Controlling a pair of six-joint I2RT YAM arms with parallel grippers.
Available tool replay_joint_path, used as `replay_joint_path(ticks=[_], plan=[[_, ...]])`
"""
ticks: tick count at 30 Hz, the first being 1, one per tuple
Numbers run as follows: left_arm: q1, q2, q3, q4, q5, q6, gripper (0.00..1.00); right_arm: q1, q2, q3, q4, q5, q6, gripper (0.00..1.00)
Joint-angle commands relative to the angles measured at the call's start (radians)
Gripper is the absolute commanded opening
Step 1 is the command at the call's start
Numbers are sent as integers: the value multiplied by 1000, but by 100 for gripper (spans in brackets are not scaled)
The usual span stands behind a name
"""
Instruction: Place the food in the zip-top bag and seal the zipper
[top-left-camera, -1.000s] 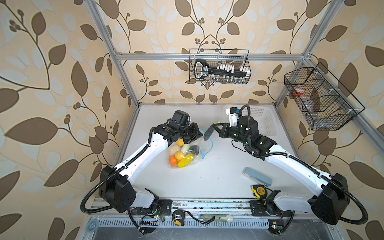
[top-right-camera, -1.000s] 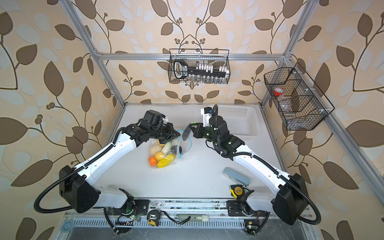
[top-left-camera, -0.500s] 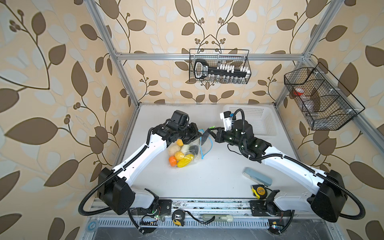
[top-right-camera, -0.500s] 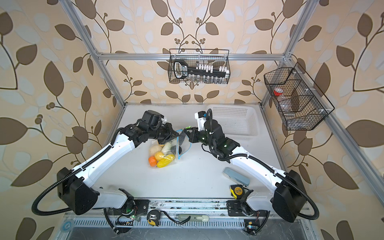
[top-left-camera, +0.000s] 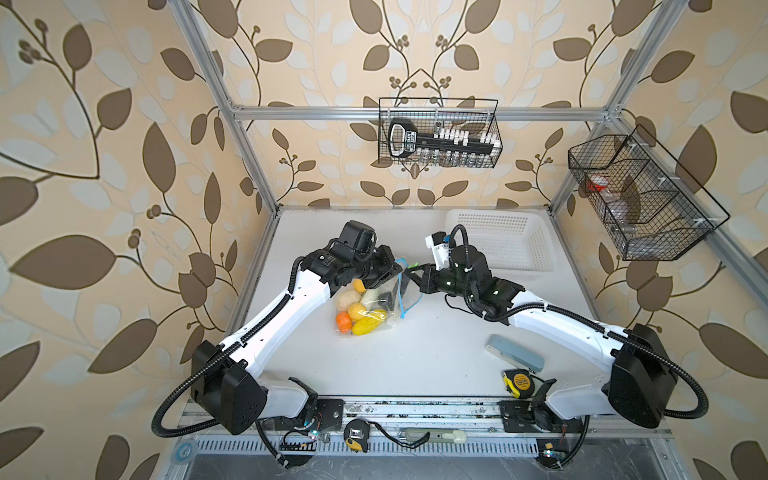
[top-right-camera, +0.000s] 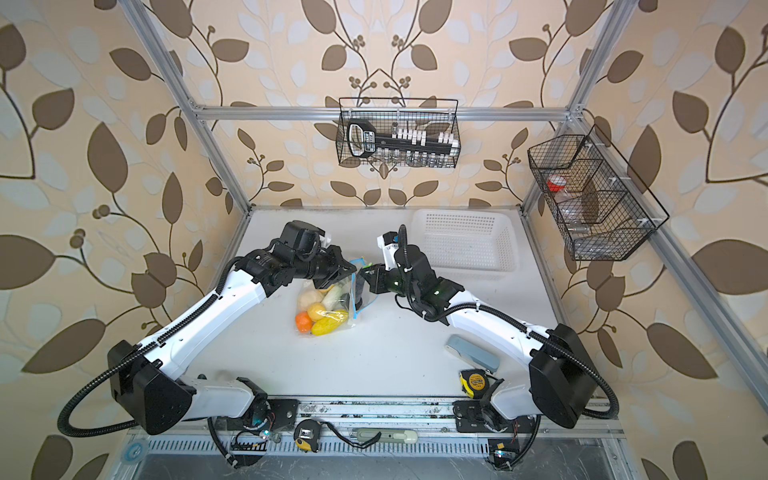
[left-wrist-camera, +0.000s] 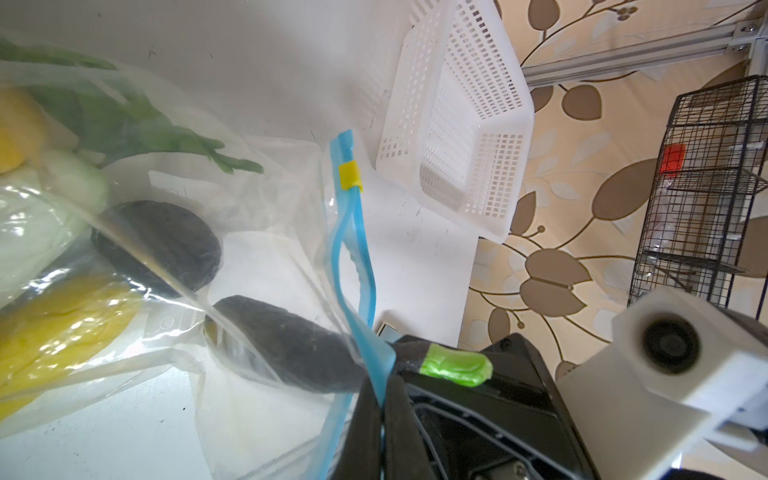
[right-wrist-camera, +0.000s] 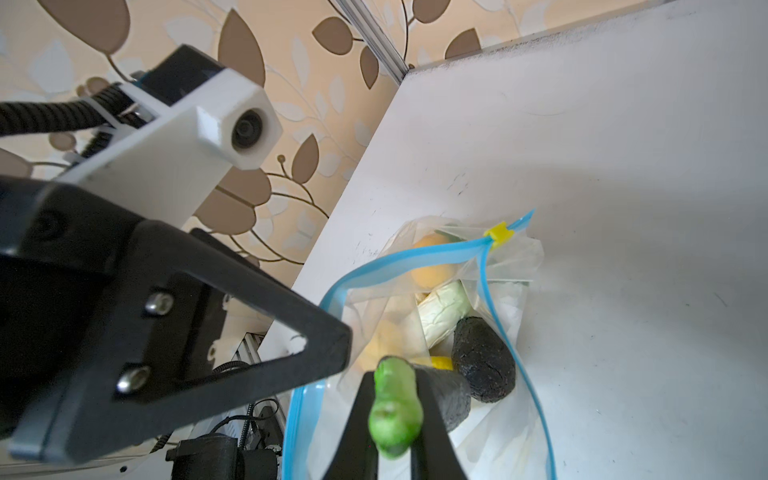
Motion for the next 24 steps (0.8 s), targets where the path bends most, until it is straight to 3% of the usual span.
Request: replay_joint_path(ticks=[1,24], plan=[[13,-45,38,3,-22,0,3,8,7,7,32,-36,5,0],[12,-74,37,-8,-39,-6,3,33,75,58,-28,-83,-10,0]])
